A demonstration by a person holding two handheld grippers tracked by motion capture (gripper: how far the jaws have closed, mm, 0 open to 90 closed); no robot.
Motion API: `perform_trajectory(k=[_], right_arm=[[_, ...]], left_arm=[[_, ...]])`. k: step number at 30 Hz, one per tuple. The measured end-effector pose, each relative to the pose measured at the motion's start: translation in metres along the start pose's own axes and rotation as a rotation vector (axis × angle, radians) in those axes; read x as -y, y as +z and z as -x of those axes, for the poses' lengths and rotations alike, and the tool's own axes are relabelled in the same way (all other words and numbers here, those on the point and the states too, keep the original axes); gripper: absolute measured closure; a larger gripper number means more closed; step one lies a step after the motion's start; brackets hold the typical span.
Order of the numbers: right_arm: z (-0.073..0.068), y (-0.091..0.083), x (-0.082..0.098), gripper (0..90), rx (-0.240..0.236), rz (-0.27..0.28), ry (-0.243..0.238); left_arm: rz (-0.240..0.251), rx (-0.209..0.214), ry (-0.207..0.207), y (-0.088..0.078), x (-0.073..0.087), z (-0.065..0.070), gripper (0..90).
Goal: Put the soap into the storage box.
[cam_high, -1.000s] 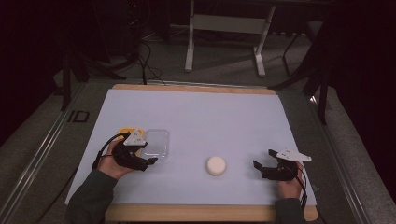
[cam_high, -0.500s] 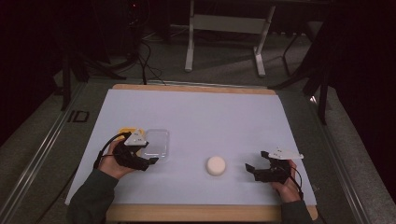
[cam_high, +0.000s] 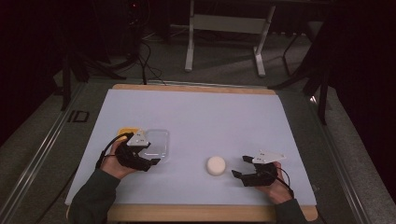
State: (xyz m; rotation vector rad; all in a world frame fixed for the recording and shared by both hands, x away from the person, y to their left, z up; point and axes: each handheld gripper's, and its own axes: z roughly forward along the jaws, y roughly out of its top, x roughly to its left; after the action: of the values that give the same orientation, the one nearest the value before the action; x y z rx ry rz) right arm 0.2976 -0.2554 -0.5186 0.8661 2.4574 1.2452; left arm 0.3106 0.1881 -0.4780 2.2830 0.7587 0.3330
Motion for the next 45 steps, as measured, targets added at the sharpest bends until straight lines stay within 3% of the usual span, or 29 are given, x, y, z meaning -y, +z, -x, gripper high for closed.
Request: perform_trajectory(k=[5, 12, 18, 21, 29, 45], right_arm=[[-0.008, 0.011, -0.004, 41.5, -0.039, -0.032, -0.041], [-0.013, 0.021, -0.006, 72.5, -0.069, -0.048, -0.095], [-0.011, 0.02, -0.005, 80.8, -0.079, -0.054, -0.102], [-0.012, 0.021, -0.004, 89.1, -0.084, -0.062, -0.118], [-0.01, 0.029, -0.005, 90.0, -0.031, -0.114, -0.11], [-0.017, 0.042, -0.013, 90.0, -0.052, -0.128, -0.106]], left_arm=[[0.004, 0.004, -0.001, 0.0, 0.0, 0.0, 27.3], [0.006, 0.005, -0.001, 0.0, 0.0, 0.0, 27.2], [0.005, 0.004, -0.002, 0.0, 0.001, 0.0, 27.2], [0.002, 0.006, 0.001, 0.002, 0.0, 0.0, 27.3], [0.0, 0.007, -0.001, 0.003, 0.001, 0.0, 27.2], [-0.003, 0.008, 0.002, 0.004, 0.001, 0.001, 27.3]])
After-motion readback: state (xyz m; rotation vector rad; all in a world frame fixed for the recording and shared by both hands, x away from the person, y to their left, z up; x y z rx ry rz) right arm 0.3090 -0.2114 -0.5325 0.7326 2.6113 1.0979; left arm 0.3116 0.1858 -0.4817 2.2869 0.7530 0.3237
